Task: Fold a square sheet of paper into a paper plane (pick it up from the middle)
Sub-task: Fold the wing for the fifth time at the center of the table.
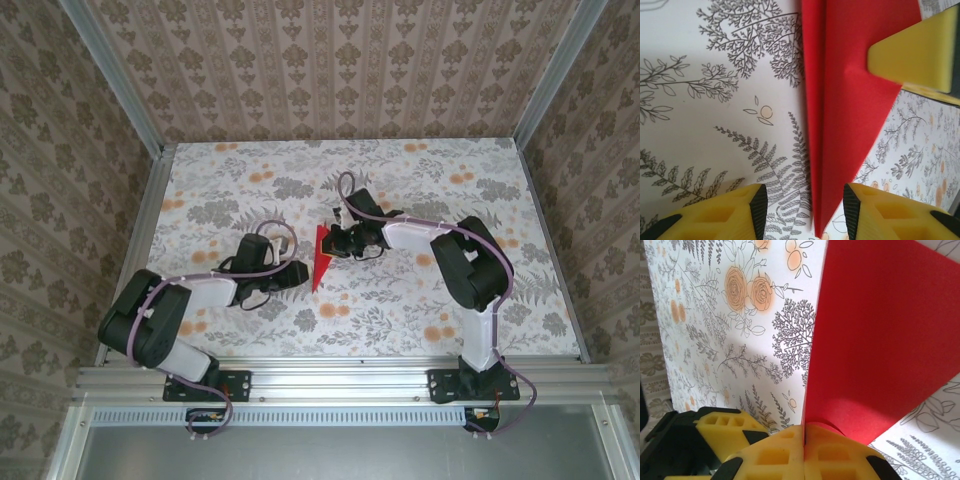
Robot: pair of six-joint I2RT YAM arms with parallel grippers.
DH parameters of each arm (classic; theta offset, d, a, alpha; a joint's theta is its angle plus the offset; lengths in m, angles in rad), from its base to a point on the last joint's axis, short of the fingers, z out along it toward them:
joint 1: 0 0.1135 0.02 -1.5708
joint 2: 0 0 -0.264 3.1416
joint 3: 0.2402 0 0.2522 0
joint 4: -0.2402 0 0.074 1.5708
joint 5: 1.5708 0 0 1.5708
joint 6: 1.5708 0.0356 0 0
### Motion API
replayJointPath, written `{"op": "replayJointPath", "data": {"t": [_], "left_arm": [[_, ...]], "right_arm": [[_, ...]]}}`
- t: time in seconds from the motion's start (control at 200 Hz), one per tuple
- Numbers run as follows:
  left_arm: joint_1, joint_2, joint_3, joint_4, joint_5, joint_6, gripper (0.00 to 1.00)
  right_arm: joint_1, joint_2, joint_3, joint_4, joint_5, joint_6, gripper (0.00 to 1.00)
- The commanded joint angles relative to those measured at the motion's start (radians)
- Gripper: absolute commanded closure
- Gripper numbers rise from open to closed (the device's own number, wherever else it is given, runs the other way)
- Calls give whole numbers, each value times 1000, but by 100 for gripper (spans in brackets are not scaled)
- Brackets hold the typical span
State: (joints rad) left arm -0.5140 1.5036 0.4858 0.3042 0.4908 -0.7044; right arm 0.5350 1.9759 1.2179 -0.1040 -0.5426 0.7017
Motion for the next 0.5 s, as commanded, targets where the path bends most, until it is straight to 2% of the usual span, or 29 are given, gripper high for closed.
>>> {"op": "replayJointPath", "data": {"t": [0.0,0.175,0.495], "left_arm": [[11,23,26,49,30,-30,54],[15,41,41,46,17,-29,57],[15,84,68,87,66,-44,64]], "right_arm": [[-12,31,-21,92,-81,-29,93],[-16,66,-9,110,-116,-34,93],[-45,82,-49,187,-150,-24,93]]}}
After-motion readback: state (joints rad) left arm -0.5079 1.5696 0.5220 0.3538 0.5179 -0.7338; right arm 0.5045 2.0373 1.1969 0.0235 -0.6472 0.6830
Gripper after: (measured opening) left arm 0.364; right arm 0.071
